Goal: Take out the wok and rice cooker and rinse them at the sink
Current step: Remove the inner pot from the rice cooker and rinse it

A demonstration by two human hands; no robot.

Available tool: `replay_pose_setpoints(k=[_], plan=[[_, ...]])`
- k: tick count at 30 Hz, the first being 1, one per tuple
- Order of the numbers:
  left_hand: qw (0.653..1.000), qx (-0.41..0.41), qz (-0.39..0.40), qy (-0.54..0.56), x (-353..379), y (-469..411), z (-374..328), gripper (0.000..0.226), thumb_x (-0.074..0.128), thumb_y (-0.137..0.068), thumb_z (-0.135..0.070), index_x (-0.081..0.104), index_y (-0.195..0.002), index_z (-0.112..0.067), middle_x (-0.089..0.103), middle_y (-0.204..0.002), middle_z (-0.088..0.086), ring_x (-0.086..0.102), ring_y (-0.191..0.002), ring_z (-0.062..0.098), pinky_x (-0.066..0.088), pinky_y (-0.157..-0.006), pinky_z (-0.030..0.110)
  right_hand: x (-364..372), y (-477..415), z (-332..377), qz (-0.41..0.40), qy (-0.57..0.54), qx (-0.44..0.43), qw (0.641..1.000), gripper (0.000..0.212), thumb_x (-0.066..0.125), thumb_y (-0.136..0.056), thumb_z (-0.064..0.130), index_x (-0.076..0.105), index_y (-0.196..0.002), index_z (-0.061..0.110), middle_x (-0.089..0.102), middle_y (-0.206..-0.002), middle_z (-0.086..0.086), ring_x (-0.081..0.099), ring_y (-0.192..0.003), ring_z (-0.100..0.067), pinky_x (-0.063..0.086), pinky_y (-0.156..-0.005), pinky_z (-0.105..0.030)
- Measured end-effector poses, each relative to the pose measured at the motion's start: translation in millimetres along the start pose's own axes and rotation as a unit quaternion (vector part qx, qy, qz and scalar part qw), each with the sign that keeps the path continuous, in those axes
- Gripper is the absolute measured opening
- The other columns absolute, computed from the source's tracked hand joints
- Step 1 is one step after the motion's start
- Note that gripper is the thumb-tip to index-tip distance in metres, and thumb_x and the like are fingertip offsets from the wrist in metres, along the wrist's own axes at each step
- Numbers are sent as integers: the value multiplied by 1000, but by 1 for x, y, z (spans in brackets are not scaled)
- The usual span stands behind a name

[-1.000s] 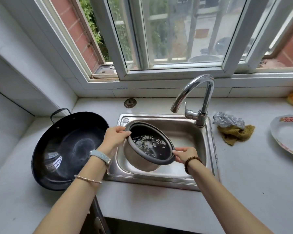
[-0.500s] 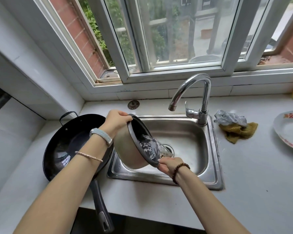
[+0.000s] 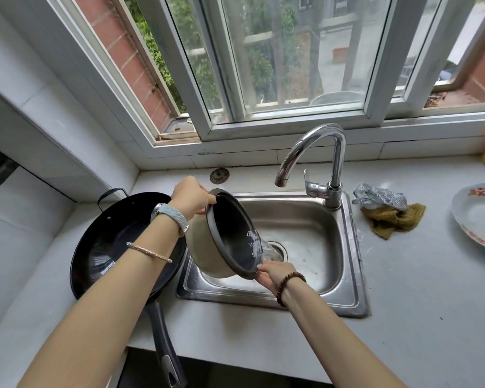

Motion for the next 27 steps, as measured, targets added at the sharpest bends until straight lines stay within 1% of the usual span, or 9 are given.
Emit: replay_pose_setpoints(k=[3,4,5,6,8,11,15,22,27], plan=[[1000,-13,20,10,-3,1,6,17,76,-75,4,63,-70,-5,64,-83,10,70,-82,31,61,-72,44,-1,1,4,8,-76,-8,997,17,46,-87,-18,58,-93,-9,61,-84,-24,67,-59,-25,59,-60,-31],[999,-15,26,13,-3,3,7,16,77,-75,4,64,-72,-5,66,-87,12,70,-82,31,61,-71,44,-2,1,4,10,-66,-10,998,14,46,-87,-17,57,-90,-8,60,-87,-26,67,-65,-27,58,-63,-33],[999,-14,32,14,-2,4,8,16,77,-75,3,64,-74,-6,68,-90,14,71,-80,31,61,-70,43,-5,0,6,-3,-24,-14,1000,11,49,-87,-14,56,-91,-7,59,-90,-24,66,-77,-29,58,-74,-35],[999,-9,36,10,-1,6,9,15,77,-75,2,65,-73,-7,69,-91,14,71,-78,30,61,-70,42,-7,-1,9,-20,28,-22,999,10,52,-88,-9,56,-96,-6,59,-95,-23,65,-90,-32,55,-86,-39],[999,21,31,-24,1,11,9,15,77,-76,-2,65,-70,-9,72,-87,13,72,-78,27,61,-73,41,-15,-5,17,-62,119,-42,990,19,56,-89,0,54,-108,-1,63,-102,-18,63,-104,-34,50,-96,-42],[990,95,-3,-102,1,21,8,12,77,-77,-12,69,-85,-16,72,-85,5,69,-85,22,58,-79,38,-23,-10,37,-112,227,-117,960,41,65,-83,9,57,-123,4,63,-107,-14,60,-98,-26,49,-97,-43],[975,159,-46,-151,-5,35,11,16,76,-78,-17,70,-93,-20,64,-81,-7,63,-86,17,52,-78,32,-19,-2,66,-138,324,-255,901,32,66,-83,10,62,-115,9,63,-112,-11,61,-97,-22,46,-89,-27],[948,242,-90,-186,-16,51,34,19,74,-80,-18,67,-98,-20,65,-93,-4,63,-85,18,50,-76,33,3,7,86,-132,368,-402,828,31,70,-81,9,63,-112,8,67,-109,-8,64,-92,-18,51,-87,-27],[935,284,-103,-188,-20,63,53,20,72,-82,-17,65,-100,-18,63,-96,-4,62,-85,19,50,-75,36,10,10,85,-119,361,-438,815,27,73,-79,5,64,-103,9,70,-100,-5,64,-87,-13,51,-80,-20]])
Point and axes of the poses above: each hand's wrist, its own y-axis away from the middle knuckle, its own x-axis out of the palm, z = x × y, the point moved 1 cm from there along -y, towards the middle knuckle
